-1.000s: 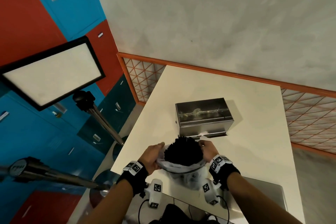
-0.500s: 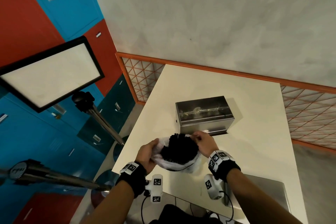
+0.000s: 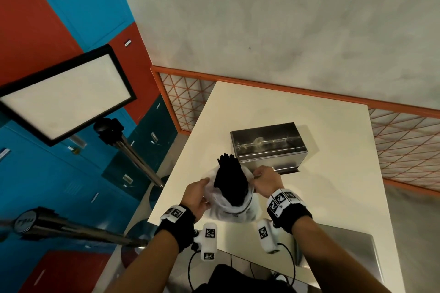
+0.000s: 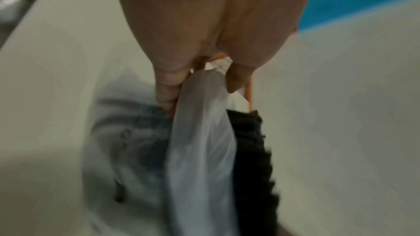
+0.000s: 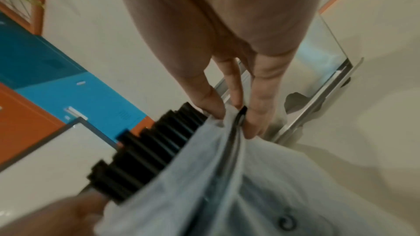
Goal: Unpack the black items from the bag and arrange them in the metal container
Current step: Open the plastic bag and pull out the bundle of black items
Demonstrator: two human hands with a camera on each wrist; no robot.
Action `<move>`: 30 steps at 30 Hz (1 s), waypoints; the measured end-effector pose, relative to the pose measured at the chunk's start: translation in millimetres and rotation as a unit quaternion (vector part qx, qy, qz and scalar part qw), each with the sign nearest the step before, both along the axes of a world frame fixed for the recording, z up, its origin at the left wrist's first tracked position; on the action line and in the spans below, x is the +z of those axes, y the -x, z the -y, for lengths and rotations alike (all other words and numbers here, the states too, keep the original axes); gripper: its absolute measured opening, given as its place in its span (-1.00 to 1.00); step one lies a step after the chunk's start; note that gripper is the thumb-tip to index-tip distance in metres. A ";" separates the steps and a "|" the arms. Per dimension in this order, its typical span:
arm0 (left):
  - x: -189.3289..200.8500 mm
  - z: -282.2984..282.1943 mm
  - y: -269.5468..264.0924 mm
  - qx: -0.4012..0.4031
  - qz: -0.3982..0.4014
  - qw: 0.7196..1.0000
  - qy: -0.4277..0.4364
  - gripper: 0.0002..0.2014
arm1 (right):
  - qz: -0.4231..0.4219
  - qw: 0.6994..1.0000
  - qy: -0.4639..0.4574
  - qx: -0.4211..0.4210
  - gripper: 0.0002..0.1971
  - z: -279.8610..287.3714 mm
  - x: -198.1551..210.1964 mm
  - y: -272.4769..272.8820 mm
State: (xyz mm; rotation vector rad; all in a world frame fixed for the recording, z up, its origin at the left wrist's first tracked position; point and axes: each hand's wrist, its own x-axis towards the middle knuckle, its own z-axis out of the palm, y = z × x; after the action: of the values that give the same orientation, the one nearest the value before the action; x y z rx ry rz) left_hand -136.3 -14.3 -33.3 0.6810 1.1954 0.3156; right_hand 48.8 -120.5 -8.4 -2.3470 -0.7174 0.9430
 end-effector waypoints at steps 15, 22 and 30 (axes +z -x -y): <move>-0.7 -5.1 -2.3 -0.196 -0.133 0.966 -0.101 -0.81 | -0.245 0.965 -0.029 -0.092 -0.87 -8.4 -25.9 1.4; -18.6 -10.2 22.1 0.011 -0.053 0.995 0.081 -0.69 | -0.299 0.923 -0.047 -0.239 -0.74 10.1 -44.9 -19.2; -27.0 -16.4 28.0 -0.238 -0.217 0.931 -0.171 -0.70 | -0.088 0.996 -0.006 -0.028 -0.69 8.3 -59.3 -10.0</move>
State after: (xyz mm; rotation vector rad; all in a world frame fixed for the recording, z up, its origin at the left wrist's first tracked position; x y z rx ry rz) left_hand -164.3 2.1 -60.3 1.3694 1.3554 -0.0479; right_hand 58.8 -128.8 -67.7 -2.2278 -0.5810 1.1018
